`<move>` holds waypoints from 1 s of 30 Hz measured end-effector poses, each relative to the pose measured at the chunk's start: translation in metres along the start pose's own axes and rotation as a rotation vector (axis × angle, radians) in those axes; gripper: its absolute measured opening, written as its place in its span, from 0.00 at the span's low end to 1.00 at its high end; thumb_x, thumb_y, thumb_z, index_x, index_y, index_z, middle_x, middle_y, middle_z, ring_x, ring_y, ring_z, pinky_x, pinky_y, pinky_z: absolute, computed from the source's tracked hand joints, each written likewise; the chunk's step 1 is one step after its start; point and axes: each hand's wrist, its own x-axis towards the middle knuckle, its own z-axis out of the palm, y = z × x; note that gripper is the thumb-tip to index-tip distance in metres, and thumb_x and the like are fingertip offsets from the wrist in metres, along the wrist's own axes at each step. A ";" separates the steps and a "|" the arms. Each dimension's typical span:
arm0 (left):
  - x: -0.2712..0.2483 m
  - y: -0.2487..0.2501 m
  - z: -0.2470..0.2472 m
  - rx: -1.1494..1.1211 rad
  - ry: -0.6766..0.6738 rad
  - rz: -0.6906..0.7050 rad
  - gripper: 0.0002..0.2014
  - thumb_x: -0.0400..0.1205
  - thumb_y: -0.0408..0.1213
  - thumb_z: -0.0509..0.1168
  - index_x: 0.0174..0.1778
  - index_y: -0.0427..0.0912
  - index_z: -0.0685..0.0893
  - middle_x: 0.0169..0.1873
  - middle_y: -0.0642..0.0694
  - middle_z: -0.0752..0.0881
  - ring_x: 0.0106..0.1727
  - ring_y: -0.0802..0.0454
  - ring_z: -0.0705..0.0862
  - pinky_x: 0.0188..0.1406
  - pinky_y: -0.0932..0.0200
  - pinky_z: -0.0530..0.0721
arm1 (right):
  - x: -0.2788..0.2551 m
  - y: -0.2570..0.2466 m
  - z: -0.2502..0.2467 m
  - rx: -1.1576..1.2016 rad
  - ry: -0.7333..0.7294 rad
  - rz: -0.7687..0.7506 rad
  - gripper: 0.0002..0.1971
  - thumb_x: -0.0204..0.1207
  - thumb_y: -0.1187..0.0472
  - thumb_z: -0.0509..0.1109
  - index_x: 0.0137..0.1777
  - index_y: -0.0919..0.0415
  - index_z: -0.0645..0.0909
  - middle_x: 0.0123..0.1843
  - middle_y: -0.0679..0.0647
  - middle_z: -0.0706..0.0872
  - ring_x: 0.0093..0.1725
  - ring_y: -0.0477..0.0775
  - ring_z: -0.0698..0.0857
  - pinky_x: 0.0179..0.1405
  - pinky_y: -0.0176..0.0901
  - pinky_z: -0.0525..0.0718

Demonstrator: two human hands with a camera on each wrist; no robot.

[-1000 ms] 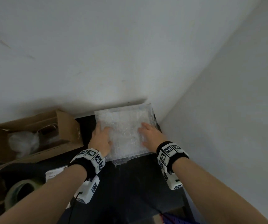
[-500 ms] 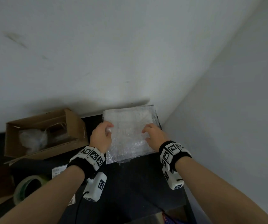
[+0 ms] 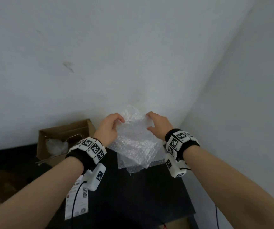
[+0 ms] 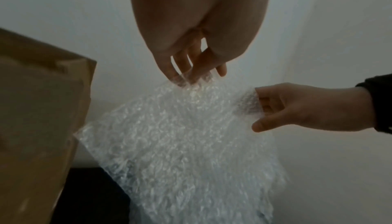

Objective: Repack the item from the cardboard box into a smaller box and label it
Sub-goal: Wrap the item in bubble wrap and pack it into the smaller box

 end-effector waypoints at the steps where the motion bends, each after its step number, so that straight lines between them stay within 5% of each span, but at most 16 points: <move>1: 0.001 0.002 -0.006 -0.004 0.020 -0.003 0.19 0.78 0.16 0.52 0.45 0.46 0.79 0.49 0.47 0.82 0.52 0.51 0.80 0.52 0.64 0.71 | -0.001 -0.003 -0.003 0.020 0.021 -0.004 0.18 0.78 0.62 0.68 0.67 0.60 0.75 0.66 0.57 0.82 0.64 0.59 0.80 0.58 0.44 0.75; 3: 0.002 0.005 -0.016 -0.001 0.051 -0.019 0.19 0.79 0.17 0.53 0.48 0.44 0.80 0.53 0.44 0.83 0.56 0.50 0.81 0.56 0.63 0.72 | -0.003 -0.008 -0.009 0.125 0.067 -0.006 0.10 0.77 0.63 0.69 0.57 0.61 0.81 0.57 0.57 0.86 0.57 0.57 0.83 0.50 0.39 0.75; 6: 0.004 0.007 -0.026 0.085 0.035 -0.022 0.17 0.80 0.21 0.57 0.59 0.43 0.81 0.64 0.41 0.78 0.67 0.46 0.76 0.66 0.60 0.69 | -0.006 -0.013 -0.022 0.342 0.132 0.008 0.05 0.73 0.64 0.73 0.49 0.62 0.85 0.52 0.58 0.89 0.53 0.55 0.87 0.57 0.44 0.82; 11: 0.001 0.010 -0.022 0.179 -0.149 -0.049 0.32 0.77 0.27 0.66 0.76 0.53 0.68 0.83 0.48 0.49 0.83 0.46 0.49 0.78 0.57 0.52 | -0.014 -0.023 -0.043 0.513 0.127 -0.037 0.03 0.72 0.70 0.74 0.42 0.62 0.84 0.40 0.56 0.88 0.35 0.48 0.87 0.44 0.37 0.83; 14: -0.003 0.020 -0.012 0.274 -0.236 -0.068 0.43 0.73 0.45 0.75 0.80 0.59 0.58 0.82 0.49 0.33 0.83 0.43 0.38 0.80 0.47 0.51 | -0.019 -0.030 -0.049 0.639 0.116 -0.059 0.04 0.73 0.74 0.71 0.45 0.68 0.82 0.39 0.59 0.86 0.28 0.37 0.85 0.37 0.26 0.82; 20: -0.005 0.035 0.004 0.172 -0.244 -0.027 0.55 0.66 0.56 0.77 0.83 0.52 0.50 0.83 0.50 0.49 0.83 0.47 0.46 0.82 0.49 0.49 | -0.028 -0.035 -0.057 0.716 0.054 -0.100 0.08 0.76 0.74 0.69 0.54 0.75 0.81 0.45 0.62 0.87 0.37 0.45 0.88 0.49 0.31 0.85; 22: -0.002 0.035 0.007 0.092 -0.227 -0.029 0.47 0.69 0.51 0.77 0.80 0.47 0.59 0.78 0.49 0.65 0.79 0.47 0.61 0.78 0.52 0.61 | -0.029 -0.035 -0.058 0.697 0.044 -0.116 0.08 0.75 0.73 0.69 0.54 0.71 0.81 0.46 0.61 0.88 0.43 0.52 0.87 0.56 0.39 0.83; 25: 0.000 0.035 0.010 0.118 -0.190 0.007 0.17 0.77 0.41 0.71 0.59 0.42 0.78 0.51 0.47 0.85 0.55 0.45 0.83 0.53 0.56 0.77 | -0.029 -0.034 -0.059 0.681 0.066 -0.128 0.06 0.75 0.72 0.70 0.50 0.66 0.83 0.46 0.59 0.87 0.45 0.53 0.86 0.58 0.43 0.82; 27: -0.002 0.038 0.009 0.125 -0.177 0.019 0.07 0.79 0.38 0.68 0.41 0.44 0.76 0.31 0.51 0.79 0.37 0.47 0.79 0.36 0.56 0.70 | -0.030 -0.034 -0.061 0.633 0.124 -0.107 0.07 0.75 0.69 0.72 0.52 0.65 0.83 0.47 0.56 0.86 0.47 0.51 0.84 0.56 0.38 0.81; 30: -0.004 0.041 0.008 0.036 -0.129 -0.024 0.10 0.78 0.36 0.69 0.35 0.42 0.74 0.25 0.52 0.72 0.26 0.54 0.70 0.30 0.57 0.65 | -0.029 -0.025 -0.058 0.544 0.207 -0.019 0.21 0.72 0.60 0.76 0.63 0.61 0.78 0.58 0.53 0.83 0.59 0.50 0.81 0.62 0.42 0.79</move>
